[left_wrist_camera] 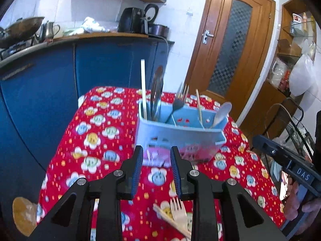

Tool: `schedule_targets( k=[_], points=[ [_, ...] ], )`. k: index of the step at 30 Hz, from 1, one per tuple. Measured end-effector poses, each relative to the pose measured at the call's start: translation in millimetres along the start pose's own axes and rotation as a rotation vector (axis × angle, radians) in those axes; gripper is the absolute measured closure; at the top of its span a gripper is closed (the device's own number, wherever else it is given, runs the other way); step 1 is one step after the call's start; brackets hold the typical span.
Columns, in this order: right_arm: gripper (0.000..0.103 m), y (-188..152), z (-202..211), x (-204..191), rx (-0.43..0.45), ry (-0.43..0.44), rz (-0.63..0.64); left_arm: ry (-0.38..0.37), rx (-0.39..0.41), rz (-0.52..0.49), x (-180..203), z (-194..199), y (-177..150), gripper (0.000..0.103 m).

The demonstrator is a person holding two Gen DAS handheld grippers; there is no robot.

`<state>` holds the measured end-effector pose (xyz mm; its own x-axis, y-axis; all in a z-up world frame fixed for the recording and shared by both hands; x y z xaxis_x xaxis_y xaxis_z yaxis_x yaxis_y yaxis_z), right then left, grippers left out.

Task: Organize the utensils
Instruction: 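Open both grippers to drop the knife and beige spoon into the caddy, then move both grippers down to the wooden fork, silver fork and chopstick on the cloth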

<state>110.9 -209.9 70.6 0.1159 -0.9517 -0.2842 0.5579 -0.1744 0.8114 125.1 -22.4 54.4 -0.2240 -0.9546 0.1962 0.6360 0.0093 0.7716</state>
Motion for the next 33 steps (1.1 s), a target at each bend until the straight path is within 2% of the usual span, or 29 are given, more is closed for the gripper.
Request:
schedule_targets(
  k=[8,12,17,21,33],
  points=[
    [0.074,-40.8,3.6,2.7,-0.083,0.001,-0.019,-0.014,-0.097,-0.019,9.4,-1.8,-34.4,0.075],
    [0.067,-55.4,9.1,5.4,-0.099,-0.006,-0.036,-0.007,-0.14,-0.003,9.1,-2.3,-50.9,0.075],
    [0.066,-72.7,18.5,8.8,-0.112,0.003,-0.052,0.017,-0.182,0.019,6.7,-1.4,-69.7,0.075],
    [0.06,-85.1,25.6,10.8,-0.123,0.01,-0.066,0.037,-0.218,0.03,6.9,-1.5,-83.7,0.072],
    [0.059,-117.3,34.2,19.0,-0.17,-0.001,-0.087,0.024,-0.278,0.044,19.3,3.1,-108.6,0.07]
  ],
)
Point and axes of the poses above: each gripper's, at about its wrist camera, not at the fingertips, and z roughly against the way its jaws point, x to its right, y to its top, the point moved 4 cm from there along -z, roughly the way its jaws point
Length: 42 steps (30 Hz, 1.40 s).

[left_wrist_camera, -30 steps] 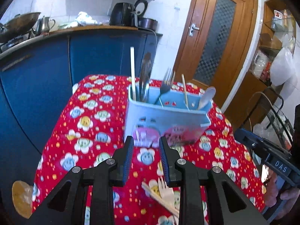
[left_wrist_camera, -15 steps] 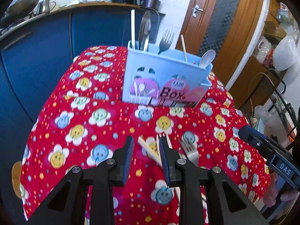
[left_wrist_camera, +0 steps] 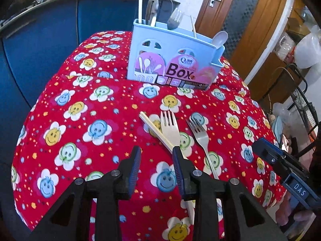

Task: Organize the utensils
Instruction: 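Move both grippers down to the wooden fork, silver fork and chopstick on the cloth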

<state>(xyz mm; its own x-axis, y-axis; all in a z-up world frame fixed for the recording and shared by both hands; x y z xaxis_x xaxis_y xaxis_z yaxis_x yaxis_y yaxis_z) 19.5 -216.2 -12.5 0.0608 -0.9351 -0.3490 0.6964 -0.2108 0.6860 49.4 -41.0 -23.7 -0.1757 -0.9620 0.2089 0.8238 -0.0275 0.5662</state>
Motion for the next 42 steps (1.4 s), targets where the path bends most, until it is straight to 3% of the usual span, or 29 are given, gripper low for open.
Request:
schedule_targets(
  k=[13,16,21,26,36,40,42],
  points=[
    [0.057,-13.7,3.2,13.3,0.01,0.005,-0.034,-0.088,-0.051,0.077,7.7,-19.6,-4.5,0.07],
    [0.057,-15.1,1.6,16.5,0.007,0.01,-0.044,-0.105,-0.049,0.089,8.1,-23.5,-3.4,0.076],
    [0.057,-16.9,-0.7,18.4,0.0,0.014,-0.051,-0.151,-0.037,0.1,7.3,-26.8,-1.0,0.097],
    [0.057,-17.4,-0.7,18.5,-0.001,0.014,-0.052,-0.162,-0.017,0.092,5.9,-21.9,1.0,0.101],
    [0.057,-18.1,-3.1,10.6,-0.01,0.023,-0.036,-0.191,-0.04,0.102,0.4,-16.9,2.3,0.1],
    [0.057,-18.5,-2.1,11.3,-0.011,0.022,-0.04,-0.133,-0.047,0.054,7.8,-20.2,1.2,0.08],
    [0.057,-18.5,-0.6,12.8,-0.006,0.024,-0.044,-0.13,-0.053,0.028,13.2,-21.9,0.2,0.08]
  ],
)
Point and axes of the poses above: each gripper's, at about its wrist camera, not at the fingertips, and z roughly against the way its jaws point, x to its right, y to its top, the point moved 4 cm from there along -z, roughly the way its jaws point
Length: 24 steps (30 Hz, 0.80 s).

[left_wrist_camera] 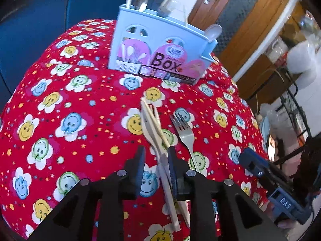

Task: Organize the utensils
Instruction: 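Move both grippers down to the wooden fork, silver fork and chopstick on the cloth, then grasp a wooden chopstick with the left gripper while the right grasps the silver fork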

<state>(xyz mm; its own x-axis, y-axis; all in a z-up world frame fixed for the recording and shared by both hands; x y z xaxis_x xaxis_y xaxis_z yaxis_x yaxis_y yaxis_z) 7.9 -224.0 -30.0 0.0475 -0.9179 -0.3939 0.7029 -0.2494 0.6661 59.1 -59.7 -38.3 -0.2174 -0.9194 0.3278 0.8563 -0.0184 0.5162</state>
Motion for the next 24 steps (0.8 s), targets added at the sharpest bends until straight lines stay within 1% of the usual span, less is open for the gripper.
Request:
schedule_targets(
  k=[3,6,7,9,12,15,20,24],
  points=[
    [0.057,0.6,0.9,1.6,0.003,0.001,-0.003,-0.001,-0.015,-0.031,7.1,-3.5,-2.3,0.08],
    [0.057,0.0,0.7,2.9,0.001,0.004,-0.008,0.047,-0.025,-0.059,10.3,-9.9,-3.7,0.08],
    [0.057,-0.5,0.3,3.3,0.0,0.005,-0.01,0.052,-0.028,-0.063,9.9,-11.6,-3.9,0.08],
    [0.057,-1.1,-0.2,3.6,-0.002,0.007,-0.011,0.044,-0.02,-0.059,8.9,-12.0,-3.2,0.091],
    [0.057,-1.9,-0.4,3.4,-0.004,0.009,-0.011,0.031,-0.004,-0.054,7.1,-9.2,-2.2,0.097],
    [0.057,-1.9,-2.2,2.1,-0.01,0.013,-0.011,0.014,0.003,-0.047,3.9,-4.8,-1.4,0.097],
    [0.057,-2.1,-10.2,-7.4,-0.046,0.023,0.015,0.037,0.021,-0.043,-6.2,5.2,1.2,0.097],
    [0.057,-1.1,-17.1,-18.5,-0.085,0.036,0.05,0.099,0.034,-0.06,-18.3,14.7,4.4,0.097]
  ],
)
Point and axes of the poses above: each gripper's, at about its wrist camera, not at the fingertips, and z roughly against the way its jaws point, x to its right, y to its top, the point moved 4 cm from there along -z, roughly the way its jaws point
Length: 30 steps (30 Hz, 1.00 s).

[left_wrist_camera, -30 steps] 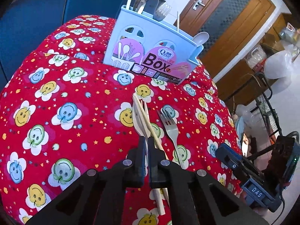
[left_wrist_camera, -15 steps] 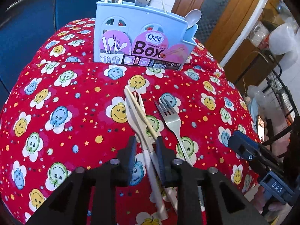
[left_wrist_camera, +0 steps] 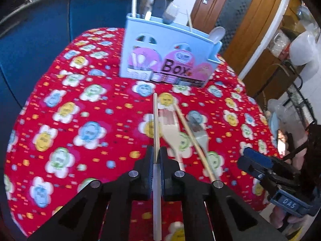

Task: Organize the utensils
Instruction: 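Grasp a wooden chopstick with the left gripper while the right grasps the silver fork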

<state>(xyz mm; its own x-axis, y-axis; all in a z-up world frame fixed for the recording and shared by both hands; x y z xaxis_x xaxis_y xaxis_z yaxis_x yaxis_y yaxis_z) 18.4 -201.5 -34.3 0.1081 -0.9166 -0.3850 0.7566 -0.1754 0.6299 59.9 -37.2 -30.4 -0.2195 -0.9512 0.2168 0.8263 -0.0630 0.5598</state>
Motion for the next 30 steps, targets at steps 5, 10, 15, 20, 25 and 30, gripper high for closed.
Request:
schedule_targets(
  k=[5,10,15,20,25,30],
  points=[
    [0.057,2.8,-11.4,-15.6,-0.069,0.009,0.06,0.056,-0.024,-0.021,-17.2,0.6,-0.3,0.097],
    [0.062,8.4,-27.7,-23.3,-0.139,-0.006,0.097,0.074,-0.044,-0.036,-25.5,-4.6,-2.6,0.097],
    [0.067,14.3,-44.4,-29.8,-0.193,-0.019,0.131,0.07,-0.072,-0.032,-29.2,-14.9,-4.4,0.097],
    [0.069,24.9,-56.8,-31.8,-0.22,0.008,0.128,0.062,-0.08,-0.048,-28.4,-17.5,-1.8,0.096],
    [0.074,34.5,-65.6,-28.8,-0.243,0.061,0.08,0.057,-0.123,-0.08,-26.7,-20.7,4.0,0.096],
    [0.081,41.9,-73.0,-28.1,-0.273,0.087,0.049,0.053,-0.184,-0.081,-26.4,-27.9,13.9,0.096]
  ],
)
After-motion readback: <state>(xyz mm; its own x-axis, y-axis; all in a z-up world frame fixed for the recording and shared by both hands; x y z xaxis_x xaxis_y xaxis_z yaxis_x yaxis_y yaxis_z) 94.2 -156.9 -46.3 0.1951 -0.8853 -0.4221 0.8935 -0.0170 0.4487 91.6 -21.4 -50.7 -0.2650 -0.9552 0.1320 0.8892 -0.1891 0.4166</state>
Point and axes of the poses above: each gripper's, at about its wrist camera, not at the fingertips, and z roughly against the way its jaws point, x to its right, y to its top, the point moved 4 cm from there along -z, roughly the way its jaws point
